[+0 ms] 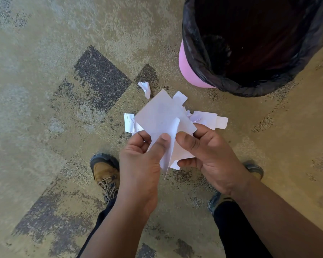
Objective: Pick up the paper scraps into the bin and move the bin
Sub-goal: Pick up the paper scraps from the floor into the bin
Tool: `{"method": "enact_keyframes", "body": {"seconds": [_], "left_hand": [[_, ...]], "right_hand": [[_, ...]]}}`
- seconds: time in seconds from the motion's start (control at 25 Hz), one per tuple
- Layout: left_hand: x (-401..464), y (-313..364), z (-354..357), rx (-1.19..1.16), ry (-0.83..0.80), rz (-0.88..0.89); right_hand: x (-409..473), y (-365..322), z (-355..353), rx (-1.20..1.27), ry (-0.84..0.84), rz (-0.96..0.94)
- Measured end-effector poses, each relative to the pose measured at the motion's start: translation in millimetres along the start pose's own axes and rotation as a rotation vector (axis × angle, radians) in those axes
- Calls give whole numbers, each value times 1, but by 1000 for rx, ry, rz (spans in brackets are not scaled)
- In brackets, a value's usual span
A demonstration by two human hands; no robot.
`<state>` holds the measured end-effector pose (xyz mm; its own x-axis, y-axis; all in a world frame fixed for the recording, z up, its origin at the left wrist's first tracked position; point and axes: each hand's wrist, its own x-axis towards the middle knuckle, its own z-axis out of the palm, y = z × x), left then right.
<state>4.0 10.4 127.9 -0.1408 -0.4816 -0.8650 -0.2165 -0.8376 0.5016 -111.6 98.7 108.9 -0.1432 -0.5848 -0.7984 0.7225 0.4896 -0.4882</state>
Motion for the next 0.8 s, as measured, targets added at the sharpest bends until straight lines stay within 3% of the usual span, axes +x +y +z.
{"method": "enact_keyframes", "body": {"seconds": [0.2,0.36,0.48,0.64,0.8], "left_hand": [[-15,19,15,62,7,216],[-19,24,23,133,9,306],[-20,27,30,186,-40,325],[-21,31,45,312,-91,374],[2,53,81,551,-168,577]], "right_hand": [[-10,-26,5,40,54,-142],[-15,-46,-1,22,-17,-160],[-14,-53,-11,-76,108,-191],[-13,-70,-26,-94,153,-306],[-3,-88,-39,-97,320,-503]]}}
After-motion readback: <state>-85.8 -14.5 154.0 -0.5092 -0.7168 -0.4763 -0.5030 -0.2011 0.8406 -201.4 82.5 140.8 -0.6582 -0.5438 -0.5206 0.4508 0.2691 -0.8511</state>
